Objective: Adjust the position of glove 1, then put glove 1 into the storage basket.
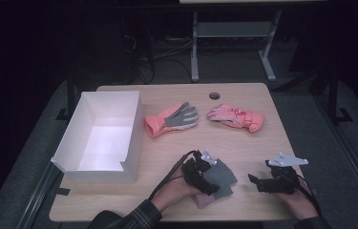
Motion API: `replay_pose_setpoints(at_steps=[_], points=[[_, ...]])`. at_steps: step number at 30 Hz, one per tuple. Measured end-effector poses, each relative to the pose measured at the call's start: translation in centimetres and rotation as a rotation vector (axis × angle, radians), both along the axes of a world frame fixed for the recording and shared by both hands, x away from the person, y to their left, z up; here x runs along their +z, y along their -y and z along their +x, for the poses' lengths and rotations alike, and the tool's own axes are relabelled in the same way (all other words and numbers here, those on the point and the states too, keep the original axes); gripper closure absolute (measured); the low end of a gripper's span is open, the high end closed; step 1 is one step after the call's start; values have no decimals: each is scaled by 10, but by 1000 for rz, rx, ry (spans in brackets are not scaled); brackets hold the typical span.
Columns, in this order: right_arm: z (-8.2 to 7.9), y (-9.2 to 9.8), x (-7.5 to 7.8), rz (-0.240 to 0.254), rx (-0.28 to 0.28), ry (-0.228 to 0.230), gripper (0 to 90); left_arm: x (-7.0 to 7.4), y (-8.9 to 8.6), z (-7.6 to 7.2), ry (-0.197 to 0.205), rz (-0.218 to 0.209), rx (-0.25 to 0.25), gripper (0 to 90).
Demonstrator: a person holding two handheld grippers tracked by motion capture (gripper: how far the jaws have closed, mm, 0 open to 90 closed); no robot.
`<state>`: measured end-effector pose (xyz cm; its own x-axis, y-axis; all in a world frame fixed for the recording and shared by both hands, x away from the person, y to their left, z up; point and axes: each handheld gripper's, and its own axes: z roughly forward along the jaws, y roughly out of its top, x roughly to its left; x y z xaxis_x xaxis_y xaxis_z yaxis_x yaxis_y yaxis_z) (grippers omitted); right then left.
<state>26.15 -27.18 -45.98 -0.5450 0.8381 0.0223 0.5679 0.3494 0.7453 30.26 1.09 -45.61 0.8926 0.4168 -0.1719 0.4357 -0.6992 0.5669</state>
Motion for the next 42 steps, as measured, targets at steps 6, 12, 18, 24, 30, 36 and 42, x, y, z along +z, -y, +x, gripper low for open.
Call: replay_pose_setpoints(at_steps=[6,12,18,24,30,36,42], points=[[-1,-1,0,2,15,5,132,-2,0,0,9,10,-5,141],[-2,-2,2,4,20,10,132,-1,1,-4,29,29,-22,204],[-1,-4,2,1,20,11,132,2,1,-5,-13,7,-43,390],[-1,-3,1,4,23,11,132,2,0,0,-89,-14,-87,601],[0,-3,0,5,20,9,132,6,0,2,-108,-37,-95,643],[0,-3,2,7,26,11,132,15,-3,1,-101,-50,-100,648],[1,-4,2,8,30,10,132,26,-10,3,-90,-66,-102,648]])
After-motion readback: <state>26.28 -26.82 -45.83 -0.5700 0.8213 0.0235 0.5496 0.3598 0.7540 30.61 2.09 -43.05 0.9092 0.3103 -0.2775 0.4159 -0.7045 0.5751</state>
